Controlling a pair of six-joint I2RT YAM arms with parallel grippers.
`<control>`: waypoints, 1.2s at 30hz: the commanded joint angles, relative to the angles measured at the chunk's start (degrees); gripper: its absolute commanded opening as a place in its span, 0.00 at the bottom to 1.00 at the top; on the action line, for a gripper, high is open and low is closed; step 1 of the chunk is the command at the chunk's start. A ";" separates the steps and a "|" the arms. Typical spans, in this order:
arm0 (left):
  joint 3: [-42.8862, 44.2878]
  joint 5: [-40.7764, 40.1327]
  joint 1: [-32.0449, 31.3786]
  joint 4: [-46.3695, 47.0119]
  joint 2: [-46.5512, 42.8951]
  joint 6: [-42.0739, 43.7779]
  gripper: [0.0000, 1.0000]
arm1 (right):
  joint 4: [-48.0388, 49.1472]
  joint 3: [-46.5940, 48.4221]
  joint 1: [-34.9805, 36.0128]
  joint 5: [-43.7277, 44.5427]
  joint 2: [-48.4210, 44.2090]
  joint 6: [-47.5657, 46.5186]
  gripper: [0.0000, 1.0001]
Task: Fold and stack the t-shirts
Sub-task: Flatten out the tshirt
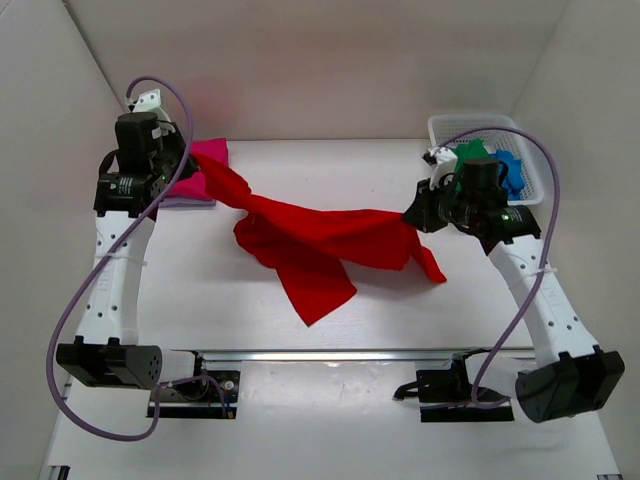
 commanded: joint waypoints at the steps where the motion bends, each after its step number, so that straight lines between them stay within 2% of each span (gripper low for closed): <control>1: -0.51 -1.01 -0.16 -0.09 -0.59 0.03 0.00 | -2.08 0.24 0.53 -2.08 5.39 -2.61 0.00; 5: -4.29 -0.66 -0.60 2.19 -0.33 -0.93 0.00 | 2.41 -0.65 -0.70 -0.58 15.22 -3.49 0.00; 8: -6.14 -0.75 -0.68 3.69 0.28 -0.76 0.00 | 4.25 2.94 -0.17 5.72 23.75 -3.58 0.00; 9: -6.41 -0.92 -0.60 4.05 0.72 -1.11 0.00 | 4.35 4.08 -0.17 7.58 25.44 -3.40 0.05; 13: -7.47 -0.13 -0.86 4.57 1.95 -0.67 0.00 | 4.71 7.70 0.27 17.86 30.64 -3.57 0.46; 14: -7.64 0.13 -0.95 4.23 1.87 -0.32 0.00 | 3.74 8.40 1.31 20.67 29.94 -4.10 0.54; 16: -7.99 0.04 -0.77 4.31 2.74 -0.06 0.00 | 2.59 7.00 4.56 24.99 27.84 -4.72 0.61; 17: -8.17 0.39 -0.43 4.57 2.40 -0.23 0.00 | 2.42 4.91 7.45 27.18 25.39 -4.37 0.77; 18: -8.87 0.31 -0.07 5.01 2.40 -0.32 0.00 | 3.02 2.28 10.70 31.64 22.93 -4.02 0.85; 22: -10.55 1.27 -0.60 6.07 1.87 -0.50 0.00 | 4.34 -6.00 17.31 31.25 16.94 -1.39 0.77; 24: -11.16 1.71 -0.42 5.98 1.43 -0.50 0.00 | 4.87 -11.26 20.03 29.93 14.48 0.20 0.61; 26: -12.39 1.98 -0.69 6.50 1.17 -0.58 0.00 | 5.40 -14.25 21.27 29.32 13.15 1.42 0.53; 30: -14.32 2.24 -0.95 7.74 0.29 -1.38 0.00 | 7.94 -18.66 22.07 27.73 12.19 1.08 0.44; 36: -15.38 2.33 -1.48 7.91 0.11 -2.08 0.00 | 12.34 -21.12 23.65 23.78 13.93 3.98 0.43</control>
